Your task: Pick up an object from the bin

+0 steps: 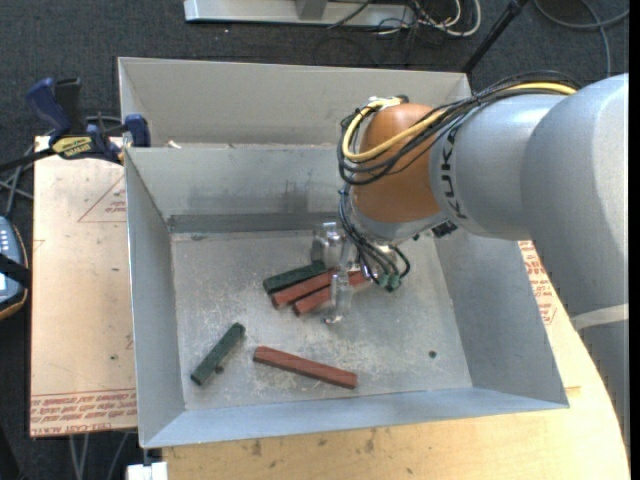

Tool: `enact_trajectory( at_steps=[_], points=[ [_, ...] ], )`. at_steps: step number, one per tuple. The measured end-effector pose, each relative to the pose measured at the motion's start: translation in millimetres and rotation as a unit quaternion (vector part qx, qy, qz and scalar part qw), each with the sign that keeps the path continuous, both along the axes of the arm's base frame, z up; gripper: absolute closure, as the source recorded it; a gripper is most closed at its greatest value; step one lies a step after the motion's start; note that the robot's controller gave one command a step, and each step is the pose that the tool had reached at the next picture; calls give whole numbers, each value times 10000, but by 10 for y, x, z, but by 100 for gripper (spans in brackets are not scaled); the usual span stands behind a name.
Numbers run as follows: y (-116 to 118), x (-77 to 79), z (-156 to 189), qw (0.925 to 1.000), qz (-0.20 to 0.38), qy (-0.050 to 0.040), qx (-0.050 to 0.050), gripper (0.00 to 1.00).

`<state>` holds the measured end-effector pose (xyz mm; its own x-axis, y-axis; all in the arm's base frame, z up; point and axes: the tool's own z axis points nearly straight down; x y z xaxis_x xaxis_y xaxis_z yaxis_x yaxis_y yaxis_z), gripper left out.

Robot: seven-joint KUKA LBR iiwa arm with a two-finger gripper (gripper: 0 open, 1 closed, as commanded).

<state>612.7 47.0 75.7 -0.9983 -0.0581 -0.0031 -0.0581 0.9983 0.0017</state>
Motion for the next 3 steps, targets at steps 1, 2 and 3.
enact_trajectory(
  at_steps=[1,2,3],
  points=[
    [70,45,-154,9999,109,-26,8,100],
    [70,43,-150,9999,126,-29,7,100],
    [72,45,-130,9999,129,-27,6,100]
  ],
)
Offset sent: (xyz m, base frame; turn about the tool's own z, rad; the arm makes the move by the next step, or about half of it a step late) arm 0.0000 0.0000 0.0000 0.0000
